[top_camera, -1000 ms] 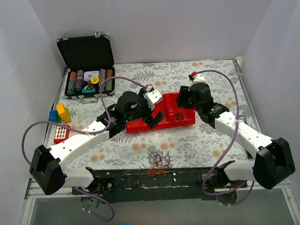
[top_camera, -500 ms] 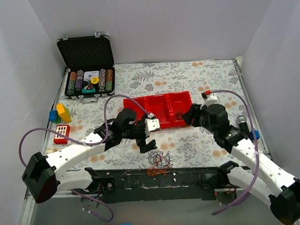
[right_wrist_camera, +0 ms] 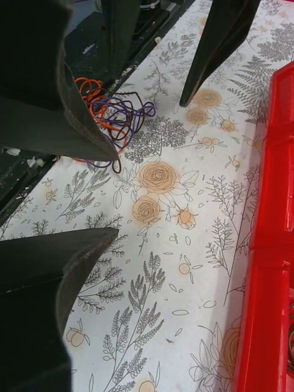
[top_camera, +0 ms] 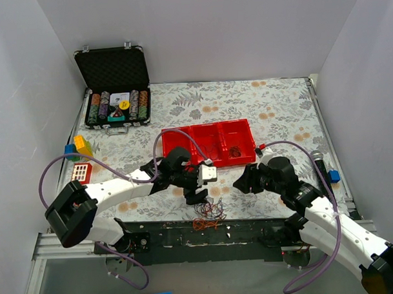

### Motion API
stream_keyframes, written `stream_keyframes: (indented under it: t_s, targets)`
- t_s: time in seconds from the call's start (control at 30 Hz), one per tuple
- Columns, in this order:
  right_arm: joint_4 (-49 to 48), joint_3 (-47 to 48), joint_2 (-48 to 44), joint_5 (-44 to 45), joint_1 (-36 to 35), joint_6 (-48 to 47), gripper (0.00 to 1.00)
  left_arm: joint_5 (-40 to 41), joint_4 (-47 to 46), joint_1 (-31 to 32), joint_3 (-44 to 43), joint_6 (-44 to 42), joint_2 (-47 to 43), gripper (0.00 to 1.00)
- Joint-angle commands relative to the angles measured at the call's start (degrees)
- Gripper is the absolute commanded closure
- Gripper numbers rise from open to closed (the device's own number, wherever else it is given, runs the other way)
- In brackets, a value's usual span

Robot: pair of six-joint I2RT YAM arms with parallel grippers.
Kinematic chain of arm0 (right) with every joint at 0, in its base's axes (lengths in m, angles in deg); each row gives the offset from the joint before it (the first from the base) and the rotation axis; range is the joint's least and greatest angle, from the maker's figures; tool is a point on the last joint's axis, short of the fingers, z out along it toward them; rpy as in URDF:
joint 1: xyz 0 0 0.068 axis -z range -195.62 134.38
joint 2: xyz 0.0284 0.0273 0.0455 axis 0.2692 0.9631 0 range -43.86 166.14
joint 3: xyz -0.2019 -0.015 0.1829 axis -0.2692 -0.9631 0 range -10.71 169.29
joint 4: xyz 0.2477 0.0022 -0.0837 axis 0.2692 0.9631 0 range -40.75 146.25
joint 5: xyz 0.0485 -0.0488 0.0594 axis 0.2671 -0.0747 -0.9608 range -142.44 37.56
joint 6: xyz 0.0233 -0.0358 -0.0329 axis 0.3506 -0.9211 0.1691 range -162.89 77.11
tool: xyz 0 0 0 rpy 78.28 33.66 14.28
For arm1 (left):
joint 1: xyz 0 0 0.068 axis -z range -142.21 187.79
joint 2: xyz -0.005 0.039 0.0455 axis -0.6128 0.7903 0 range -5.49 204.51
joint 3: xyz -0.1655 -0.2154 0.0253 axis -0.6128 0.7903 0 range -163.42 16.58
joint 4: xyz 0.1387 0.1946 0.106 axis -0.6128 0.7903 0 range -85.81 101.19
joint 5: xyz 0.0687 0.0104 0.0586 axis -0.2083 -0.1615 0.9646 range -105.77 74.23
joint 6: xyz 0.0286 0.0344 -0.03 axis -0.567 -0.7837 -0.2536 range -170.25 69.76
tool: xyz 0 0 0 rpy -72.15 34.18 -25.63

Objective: Untangle the cables

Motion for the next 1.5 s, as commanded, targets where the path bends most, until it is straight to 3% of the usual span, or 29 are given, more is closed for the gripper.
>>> stream_keyframes:
  t_s: [0.0,0.07,0.53,0.63,0.8,0.93,1.17,1.47]
  targets:
    - [-0.2,3.2,-0.6,-2.1,-0.2,-1.3,0.45,-4.6,-1.5,0.5,-2.9,-0.5,3.0,0.39]
    - [-0.3,3.2,-0.8,-2.0,-0.2,-1.3,0.46,-5.3,0.8,0.8,-4.4,-1.7,5.0,0.47]
    - [-1.3,3.5,-3.2,-3.4,-0.1,-1.7,0.56,-3.4,5.6,0.9,-8.3,-5.8,12.7,0.50]
    - [-1.6,3.2,-3.2,-3.4,-0.2,-1.9,0.58,-3.2,6.2,0.9,-8.3,-6.5,13.5,0.62]
    - [-1.8,2.7,-3.3,-4.0,-0.2,-2.0,0.59,-3.0,6.7,1.4,-8.4,-7.6,13.6,0.99]
    - [-3.4,1.5,-3.6,-6.5,-0.3,-1.8,0.57,-2.5,7.7,1.4,-11.1,-5.8,11.8,1.00]
    - [-7.8,-2.3,-1.3,-7.8,-0.2,3.2,0.29,3.6,6.3,1.4,-15.5,10.2,6.7,1.00]
    - [-15.4,-7.4,-2.7,-8.7,-0.7,7.9,0.25,12.6,-1.4,1.3,-8.2,24.3,-5.4,1.00]
